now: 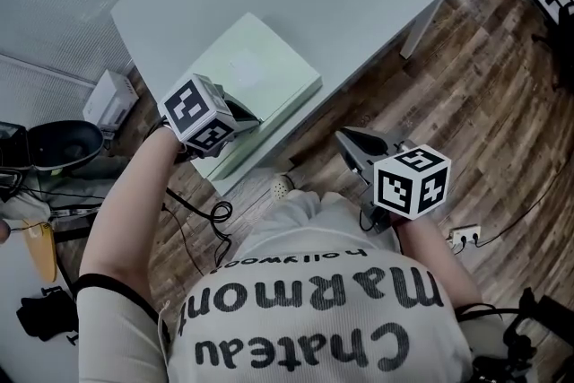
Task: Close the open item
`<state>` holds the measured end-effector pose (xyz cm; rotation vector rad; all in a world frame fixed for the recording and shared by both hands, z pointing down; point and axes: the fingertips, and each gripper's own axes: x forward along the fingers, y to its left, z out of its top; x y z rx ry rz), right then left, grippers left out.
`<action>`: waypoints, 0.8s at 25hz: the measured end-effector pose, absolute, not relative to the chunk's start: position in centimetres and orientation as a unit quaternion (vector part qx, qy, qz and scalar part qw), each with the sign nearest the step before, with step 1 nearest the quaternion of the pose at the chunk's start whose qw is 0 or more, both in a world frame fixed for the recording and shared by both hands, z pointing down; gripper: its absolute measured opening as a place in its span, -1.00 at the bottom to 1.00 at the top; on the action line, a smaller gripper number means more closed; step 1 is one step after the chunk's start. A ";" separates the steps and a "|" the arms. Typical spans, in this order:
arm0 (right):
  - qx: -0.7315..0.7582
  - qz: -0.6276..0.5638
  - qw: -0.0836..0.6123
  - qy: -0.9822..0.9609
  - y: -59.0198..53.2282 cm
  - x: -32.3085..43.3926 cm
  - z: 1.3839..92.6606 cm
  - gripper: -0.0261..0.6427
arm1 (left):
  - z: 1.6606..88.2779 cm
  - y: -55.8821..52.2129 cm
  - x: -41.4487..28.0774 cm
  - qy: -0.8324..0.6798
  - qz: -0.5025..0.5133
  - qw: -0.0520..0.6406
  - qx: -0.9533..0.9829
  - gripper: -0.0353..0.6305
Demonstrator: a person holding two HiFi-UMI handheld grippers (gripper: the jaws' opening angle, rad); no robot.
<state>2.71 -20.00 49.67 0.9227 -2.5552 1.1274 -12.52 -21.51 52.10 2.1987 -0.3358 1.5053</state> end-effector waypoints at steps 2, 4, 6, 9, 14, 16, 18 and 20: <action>0.311 0.381 0.103 -0.865 -19.9 2.7 49.8 -0.92 | 52.0 -21.5 -12.5 -0.123 0.544 0.228 0.798 -0.91; 0.310 0.382 0.105 -0.864 -19.9 2.6 49.8 -0.91 | 52.0 -21.5 -12.4 -0.122 0.542 0.230 0.799 -0.91; 0.310 0.382 0.106 -0.864 -20.0 2.5 49.8 -0.92 | 51.9 -21.5 -12.4 -0.121 0.543 0.230 0.799 -0.91; 0.309 0.382 0.106 -0.864 -20.0 2.3 49.8 -0.92 | 52.0 -21.5 -12.4 -0.121 0.548 0.225 0.796 -0.91; 0.309 0.382 0.109 -0.864 -19.9 2.4 49.8 -0.91 | 52.3 -21.4 -12.1 -0.123 0.574 0.203 0.783 -0.91; 0.309 0.381 0.109 -0.864 -19.9 2.3 49.9 -0.91 | 52.4 -21.5 -12.1 -0.128 0.584 0.202 0.776 -0.90; 0.309 0.381 0.110 -0.864 -19.9 2.2 49.9 -0.91 | 52.5 -21.6 -12.1 -0.136 0.587 0.207 0.771 -0.89; 0.310 0.381 0.112 -0.864 -19.8 2.3 50.0 -0.91 | 52.6 -21.7 -12.1 -0.144 0.587 0.215 0.767 -0.89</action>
